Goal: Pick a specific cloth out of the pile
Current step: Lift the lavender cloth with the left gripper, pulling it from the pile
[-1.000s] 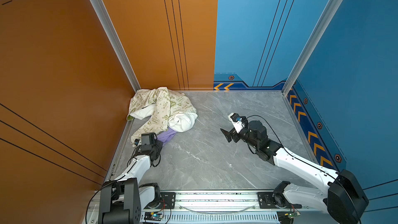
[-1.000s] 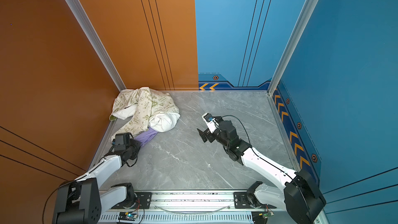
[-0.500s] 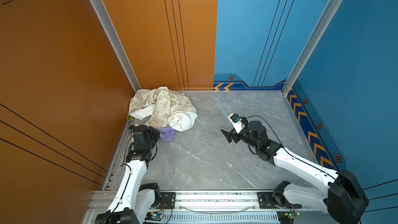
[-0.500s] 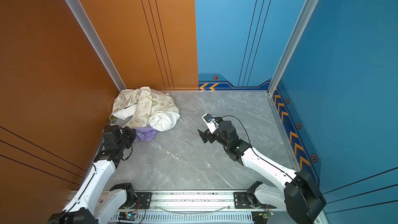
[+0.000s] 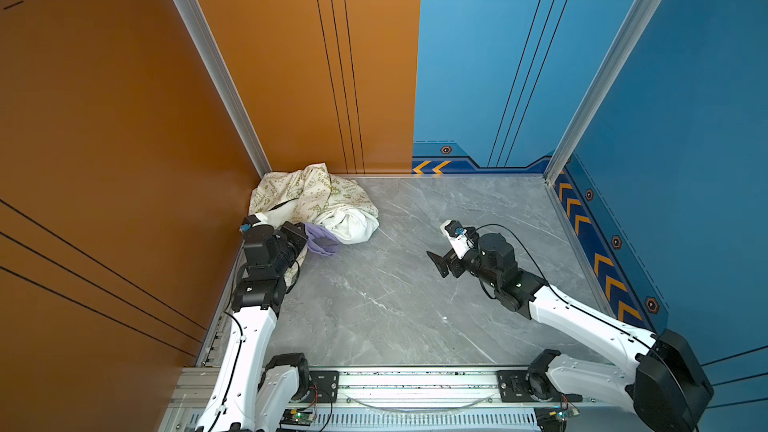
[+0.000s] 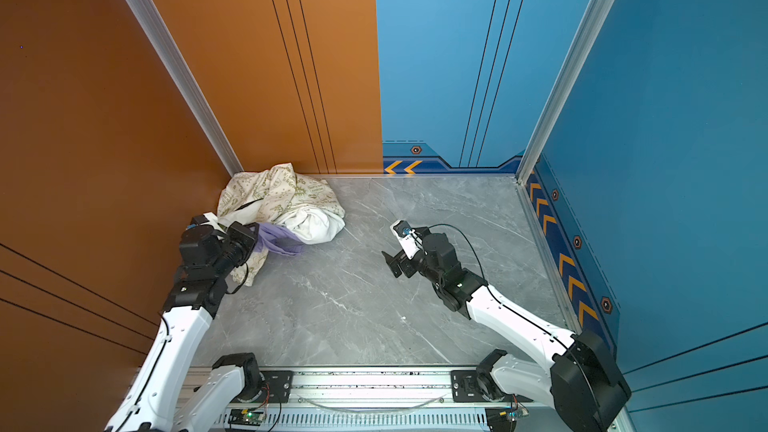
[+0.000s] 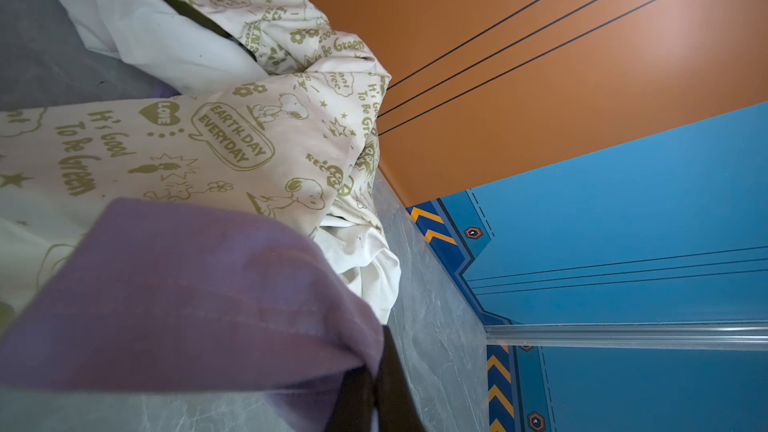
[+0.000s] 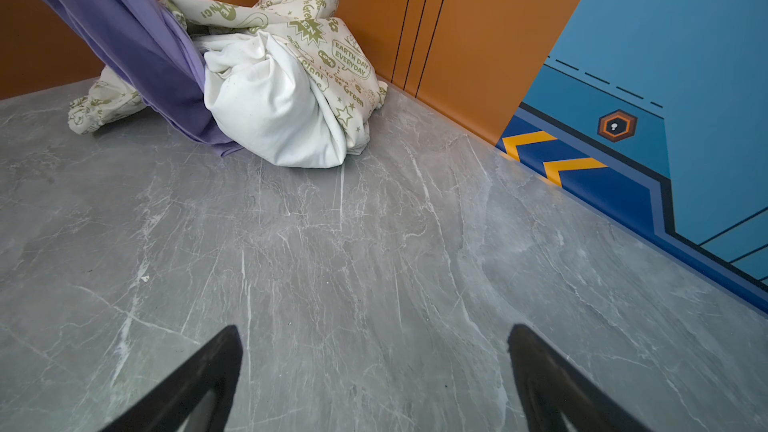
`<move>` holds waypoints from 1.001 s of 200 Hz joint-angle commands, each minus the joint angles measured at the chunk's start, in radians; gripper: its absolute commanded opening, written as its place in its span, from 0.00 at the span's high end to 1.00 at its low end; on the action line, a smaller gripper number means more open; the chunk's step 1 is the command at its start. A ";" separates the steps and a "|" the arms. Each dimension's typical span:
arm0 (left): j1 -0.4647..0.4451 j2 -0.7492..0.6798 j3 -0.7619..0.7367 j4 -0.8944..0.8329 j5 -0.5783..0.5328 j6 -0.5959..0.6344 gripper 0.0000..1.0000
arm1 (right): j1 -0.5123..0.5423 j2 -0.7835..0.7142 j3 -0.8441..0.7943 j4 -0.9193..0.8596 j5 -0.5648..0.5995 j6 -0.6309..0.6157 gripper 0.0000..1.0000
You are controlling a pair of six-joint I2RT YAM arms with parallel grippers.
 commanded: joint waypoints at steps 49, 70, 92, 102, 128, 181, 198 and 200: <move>-0.062 0.069 0.253 -0.026 0.048 0.117 1.00 | 0.005 -0.020 0.006 -0.010 -0.006 0.010 0.00; -0.092 0.112 0.381 -0.091 0.054 0.163 1.00 | 0.005 -0.020 0.005 -0.013 -0.001 0.008 0.00; -0.128 0.137 0.490 -0.123 0.030 0.205 1.00 | 0.004 -0.017 0.005 -0.008 0.001 0.008 0.00; -0.148 0.144 0.535 -0.131 0.017 0.222 1.00 | 0.004 -0.016 0.006 -0.003 0.002 0.008 0.00; -0.219 0.156 0.619 -0.132 -0.025 0.273 1.00 | 0.004 -0.008 0.017 -0.002 0.005 0.015 0.00; -0.428 0.195 0.633 -0.191 -0.079 0.436 1.00 | 0.003 -0.012 0.043 -0.031 0.026 0.026 0.00; -0.508 0.201 0.569 -0.228 -0.084 0.471 1.00 | -0.002 -0.026 0.048 -0.042 0.039 0.035 0.00; -0.517 0.201 0.559 -0.232 -0.086 0.475 1.00 | -0.003 -0.027 0.049 -0.044 0.041 0.037 0.00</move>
